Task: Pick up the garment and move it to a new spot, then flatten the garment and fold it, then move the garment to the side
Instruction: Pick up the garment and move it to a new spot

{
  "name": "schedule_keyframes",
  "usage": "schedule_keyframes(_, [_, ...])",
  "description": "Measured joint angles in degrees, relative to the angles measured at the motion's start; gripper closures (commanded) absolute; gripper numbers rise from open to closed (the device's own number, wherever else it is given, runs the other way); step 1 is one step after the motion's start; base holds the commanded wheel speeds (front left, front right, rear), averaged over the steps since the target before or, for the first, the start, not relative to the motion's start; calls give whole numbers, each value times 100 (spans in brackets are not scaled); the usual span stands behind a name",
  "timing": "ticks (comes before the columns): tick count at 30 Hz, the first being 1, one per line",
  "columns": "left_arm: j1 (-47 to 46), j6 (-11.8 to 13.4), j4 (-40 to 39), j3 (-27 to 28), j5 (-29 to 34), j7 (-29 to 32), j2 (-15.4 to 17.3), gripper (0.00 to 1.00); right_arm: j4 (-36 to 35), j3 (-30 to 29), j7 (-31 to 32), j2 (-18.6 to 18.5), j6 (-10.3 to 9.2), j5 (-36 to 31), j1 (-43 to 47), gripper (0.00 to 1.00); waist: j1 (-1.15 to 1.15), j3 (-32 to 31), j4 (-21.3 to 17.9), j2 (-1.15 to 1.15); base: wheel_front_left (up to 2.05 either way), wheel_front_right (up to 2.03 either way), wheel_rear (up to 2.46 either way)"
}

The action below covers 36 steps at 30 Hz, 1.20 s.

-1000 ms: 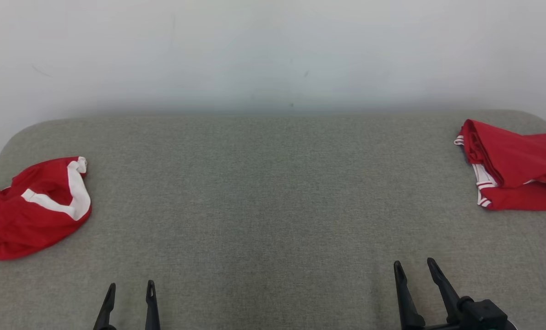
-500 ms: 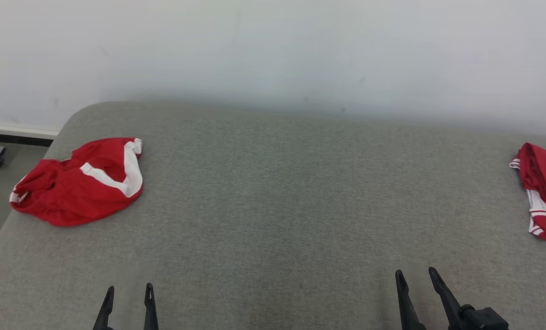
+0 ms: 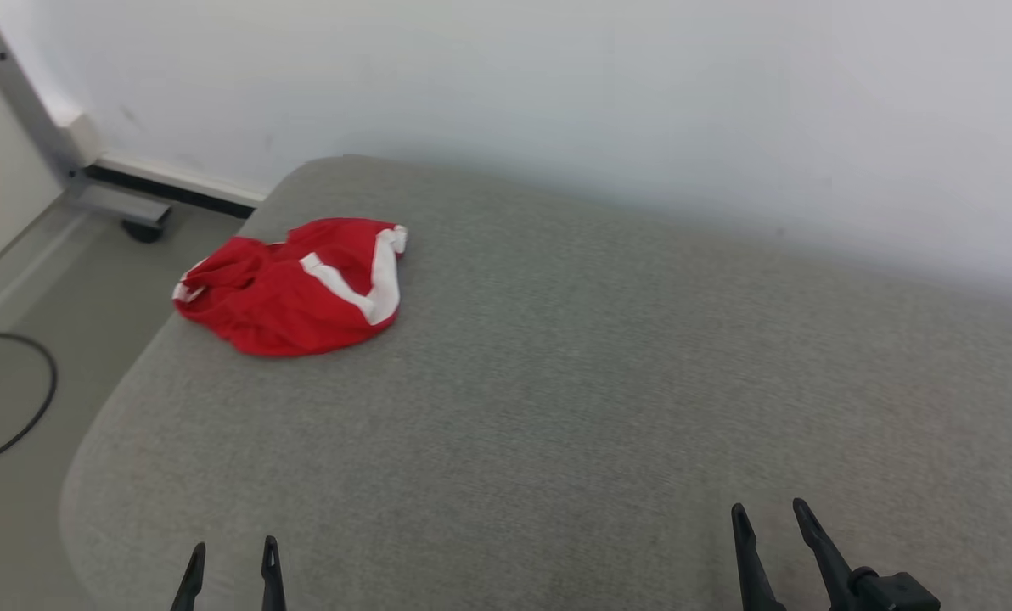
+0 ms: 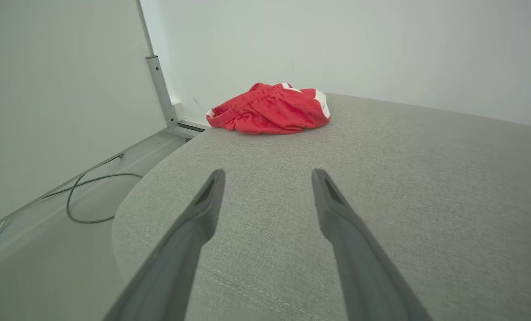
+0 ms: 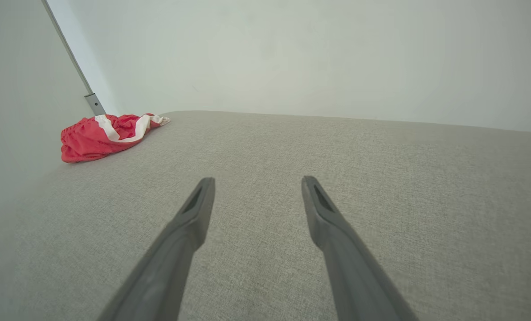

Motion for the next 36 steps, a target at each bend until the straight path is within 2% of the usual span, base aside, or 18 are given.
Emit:
schedule_keyframes(7, [44,5,-4,143,-9,0,1,0,27,116,0,1,0,30,-8,0,0,-23,476,0,0,0,0])
schedule_keyframes(14, [118,104,-91,174,-88,0,-1,0,85,203,1,3,0,1,-139,0,0,44,627,0,0,0,0])
schedule_keyframes(26, [-14,20,-7,230,-15,0,-2,0,69,175,0,2,0,-12,-137,0,0,28,569,0,0,0,0])
schedule_keyframes(32, [-416,-102,36,548,32,0,3,0,22,215,1,5,0,-94,-272,0,0,82,311,0,0,0,0])
schedule_keyframes(36, [-923,-212,15,978,-230,0,8,0,16,260,0,4,0,-160,-363,0,0,184,67,0,0,0,0])
